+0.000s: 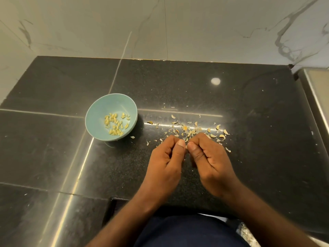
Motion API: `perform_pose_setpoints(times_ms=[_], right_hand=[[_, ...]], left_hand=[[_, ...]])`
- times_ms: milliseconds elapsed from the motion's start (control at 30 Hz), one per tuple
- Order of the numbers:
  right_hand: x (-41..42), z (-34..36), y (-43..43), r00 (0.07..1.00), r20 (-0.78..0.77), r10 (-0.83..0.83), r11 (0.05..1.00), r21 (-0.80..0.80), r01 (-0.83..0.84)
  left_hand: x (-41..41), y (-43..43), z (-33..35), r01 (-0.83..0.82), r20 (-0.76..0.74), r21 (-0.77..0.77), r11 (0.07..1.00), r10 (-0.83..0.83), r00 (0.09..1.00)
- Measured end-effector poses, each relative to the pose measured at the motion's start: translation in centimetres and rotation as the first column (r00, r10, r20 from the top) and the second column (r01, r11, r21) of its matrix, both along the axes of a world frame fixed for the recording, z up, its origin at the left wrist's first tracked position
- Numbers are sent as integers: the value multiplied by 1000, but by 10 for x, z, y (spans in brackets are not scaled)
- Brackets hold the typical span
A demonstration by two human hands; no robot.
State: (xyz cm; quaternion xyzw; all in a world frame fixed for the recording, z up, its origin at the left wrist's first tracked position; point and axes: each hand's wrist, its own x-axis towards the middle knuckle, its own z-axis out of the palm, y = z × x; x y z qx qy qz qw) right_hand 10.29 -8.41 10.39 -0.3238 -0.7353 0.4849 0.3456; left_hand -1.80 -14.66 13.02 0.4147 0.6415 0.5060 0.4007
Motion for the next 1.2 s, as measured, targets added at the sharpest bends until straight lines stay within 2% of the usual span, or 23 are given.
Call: perform_pose_setpoints(times_ms=[67,167,400,533,633,733,867,1033,1133,1200], right_hand=[[-8,2,-7,996,-89,-25,989,-149,11],[-22,7,-8,989,-118,-87,966,-252,55],[-51,14,2,966,-184,-183,888,-451,83],[-58,19,9,930,-174,-323,814,-553,179],[-60,22,11,915,-153,-374,818,-520,247],[-59,14,14,931,-53,-361,854,-421,307],[-59,1,17,943,90,-321,810,-489,323],[-62,9,20,915,92,-392,833,-386,396],[-66,6,24,931,166,-325,879,-310,362],[-71,3,27,953,248,-173,880,-395,263]], left_hand=[[-3,1,-2,27,-131,84,996,-15,991],[-12,6,2,65,-196,139,988,-37,980],[-37,19,4,106,-124,271,957,-74,990],[-55,26,-6,92,-154,255,963,-54,987],[-64,30,-17,78,-110,207,975,-56,992],[-70,31,-23,64,-27,168,984,-60,998],[-84,34,-35,8,55,88,996,-13,998],[-93,32,-39,-62,248,7,998,58,967],[-93,27,-39,-92,354,-19,996,92,931],[-93,25,-41,-99,380,-32,995,104,919]])
